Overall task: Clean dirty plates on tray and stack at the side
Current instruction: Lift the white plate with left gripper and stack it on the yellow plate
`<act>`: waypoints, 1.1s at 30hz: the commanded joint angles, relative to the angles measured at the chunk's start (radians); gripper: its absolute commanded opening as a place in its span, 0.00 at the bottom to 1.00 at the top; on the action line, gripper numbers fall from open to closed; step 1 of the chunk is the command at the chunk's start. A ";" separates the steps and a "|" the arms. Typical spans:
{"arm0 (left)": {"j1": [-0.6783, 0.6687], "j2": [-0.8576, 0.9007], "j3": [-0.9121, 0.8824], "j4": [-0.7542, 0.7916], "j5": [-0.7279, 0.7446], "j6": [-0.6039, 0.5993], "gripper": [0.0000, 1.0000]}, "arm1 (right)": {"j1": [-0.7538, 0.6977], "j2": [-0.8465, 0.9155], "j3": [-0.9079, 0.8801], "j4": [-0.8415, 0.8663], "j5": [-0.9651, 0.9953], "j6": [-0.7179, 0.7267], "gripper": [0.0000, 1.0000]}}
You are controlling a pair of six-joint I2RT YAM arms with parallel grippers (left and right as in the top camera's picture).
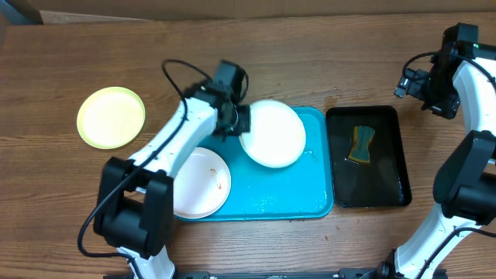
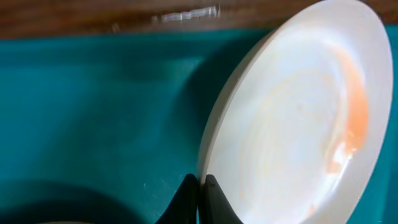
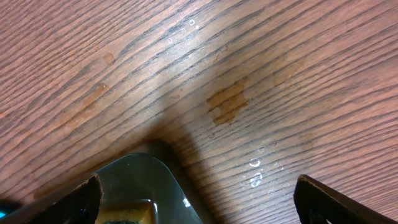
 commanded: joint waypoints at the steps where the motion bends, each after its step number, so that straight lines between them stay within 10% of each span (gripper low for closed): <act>1: 0.002 -0.042 0.106 -0.034 0.009 0.048 0.04 | -0.002 -0.029 0.008 0.005 0.000 0.007 1.00; 20: -0.319 -0.040 0.246 0.105 -0.208 0.106 0.04 | -0.107 -0.029 0.008 0.207 -0.008 0.065 1.00; 33: -0.617 -0.040 0.246 0.309 -0.681 0.534 0.04 | -0.207 -0.029 0.008 0.207 -0.008 0.064 1.00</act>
